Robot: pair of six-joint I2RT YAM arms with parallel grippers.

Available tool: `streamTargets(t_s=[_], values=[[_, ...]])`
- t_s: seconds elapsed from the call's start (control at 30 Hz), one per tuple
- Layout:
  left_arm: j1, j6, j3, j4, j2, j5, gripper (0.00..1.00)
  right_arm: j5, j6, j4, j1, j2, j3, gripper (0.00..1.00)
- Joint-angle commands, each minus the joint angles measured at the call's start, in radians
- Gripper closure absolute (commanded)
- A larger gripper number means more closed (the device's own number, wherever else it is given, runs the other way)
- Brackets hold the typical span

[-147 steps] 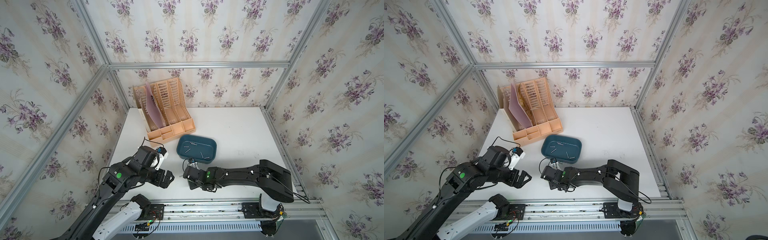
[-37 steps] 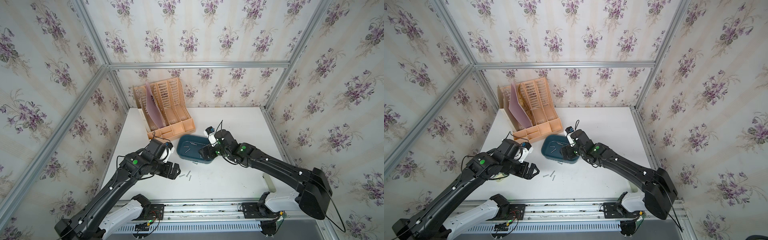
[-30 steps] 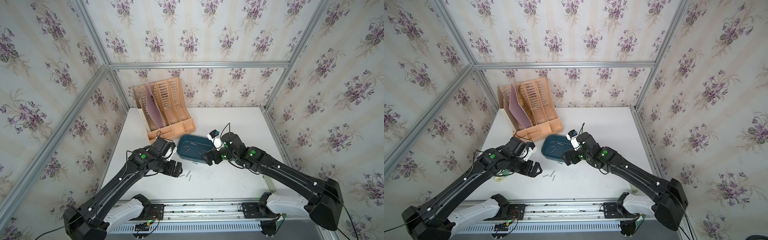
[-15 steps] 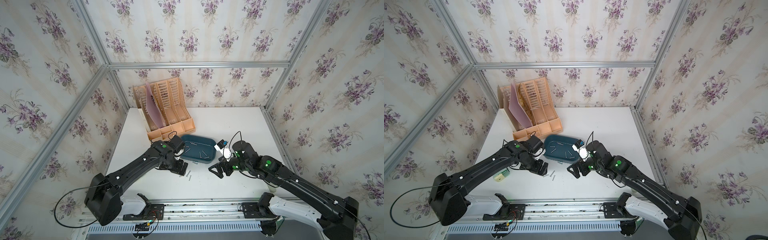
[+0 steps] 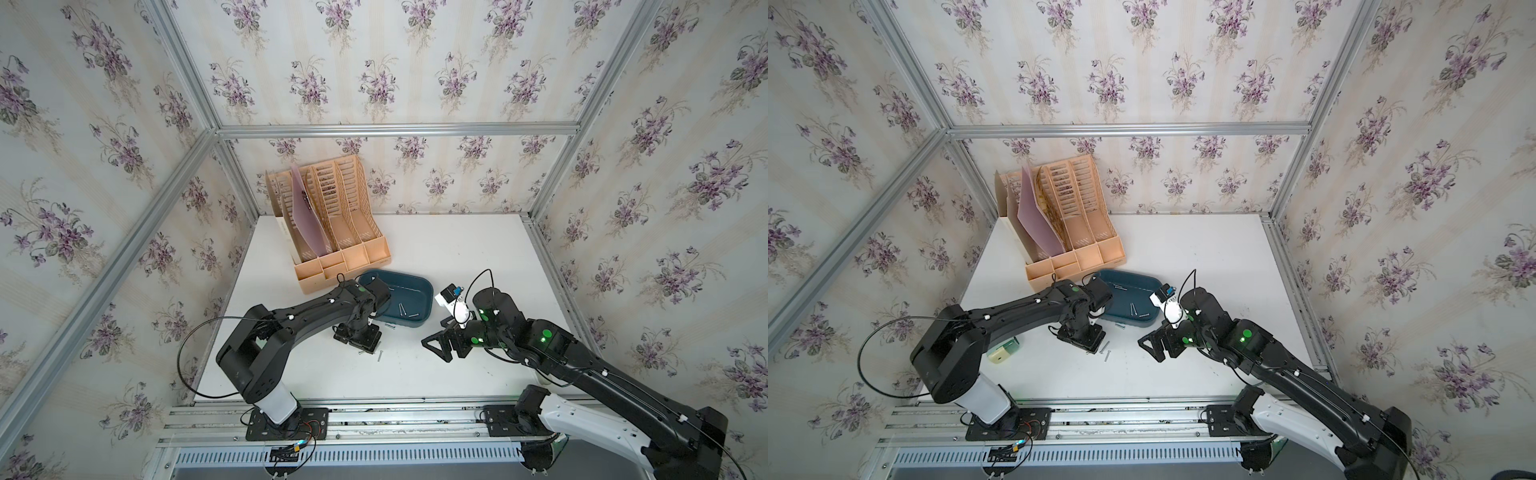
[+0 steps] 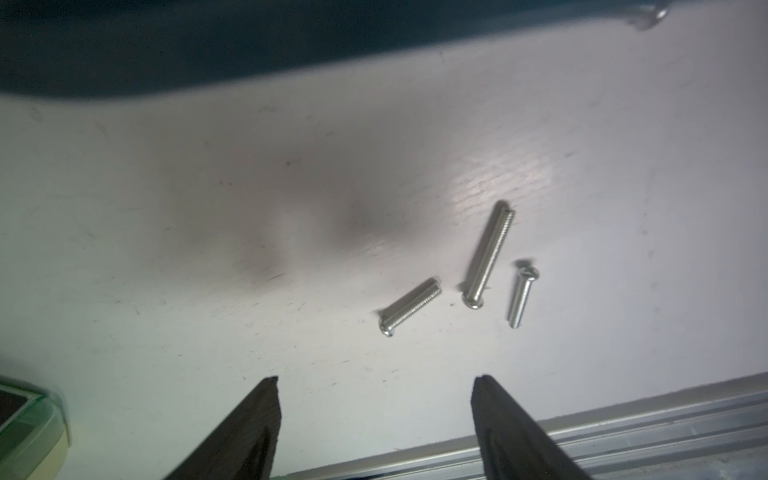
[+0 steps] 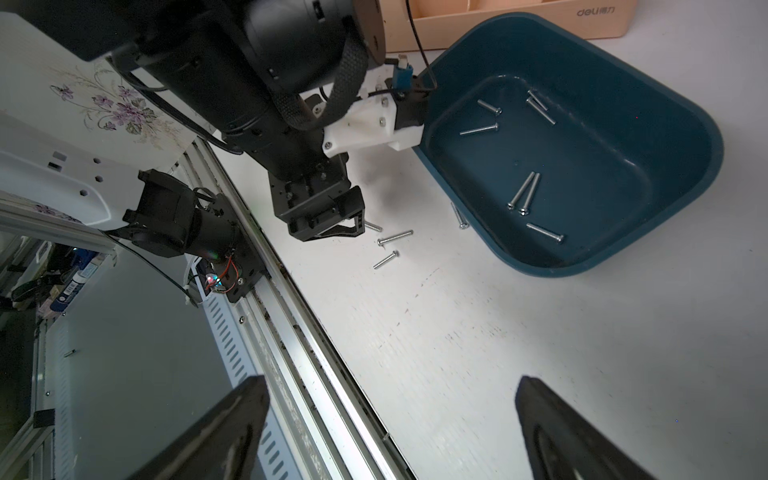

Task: Put the screws on the desktop into the storage box
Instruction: Pick up the screw from the center of the board.

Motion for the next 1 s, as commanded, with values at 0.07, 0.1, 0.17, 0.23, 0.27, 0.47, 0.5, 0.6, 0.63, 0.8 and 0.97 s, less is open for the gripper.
streamTargets(t_s=[0.07, 0.1, 0.17, 0.23, 0.27, 0.47, 0.5, 0.6, 0.63, 0.8, 0.97], values=[[-0.011, -0.014, -0.016, 0.035, 0.036, -0.028, 0.31, 0.021, 0.002, 0.005, 0.001, -0.009, 0.000, 0.03], [-0.014, -0.016, -0.022, 0.043, 0.043, -0.027, 0.32, 0.023, 0.004, 0.005, 0.001, -0.007, 0.000, 0.03], [-0.019, -0.019, -0.033, 0.056, 0.053, -0.028, 0.37, 0.025, 0.004, 0.007, 0.002, -0.005, -0.003, 0.03], [-0.022, -0.023, -0.042, 0.066, 0.063, -0.031, 0.40, 0.028, 0.004, 0.005, 0.001, -0.001, 0.000, 0.03], [-0.022, -0.024, -0.043, 0.070, 0.067, -0.032, 0.41, 0.027, 0.004, 0.006, 0.001, 0.002, 0.000, 0.03], [-0.032, -0.026, -0.047, 0.080, 0.076, -0.037, 0.44, 0.027, 0.004, 0.008, 0.001, 0.008, 0.002, 0.04], [-0.034, -0.028, -0.046, 0.082, 0.077, -0.037, 0.44, 0.027, 0.004, 0.007, 0.001, 0.009, 0.002, 0.04], [-0.036, -0.028, -0.045, 0.083, 0.077, -0.038, 0.51, 0.030, 0.004, 0.007, 0.001, 0.012, 0.001, 0.04], [-0.037, -0.026, -0.044, 0.085, 0.079, -0.037, 0.52, 0.032, 0.005, 0.008, 0.001, 0.013, 0.003, 0.04], [-0.045, -0.028, -0.047, 0.094, 0.100, -0.036, 0.57, 0.033, 0.005, 0.006, 0.001, 0.010, 0.002, 0.04], [-0.052, -0.023, -0.040, 0.099, 0.119, -0.030, 0.63, 0.034, 0.005, 0.006, 0.001, 0.008, 0.003, 0.04]])
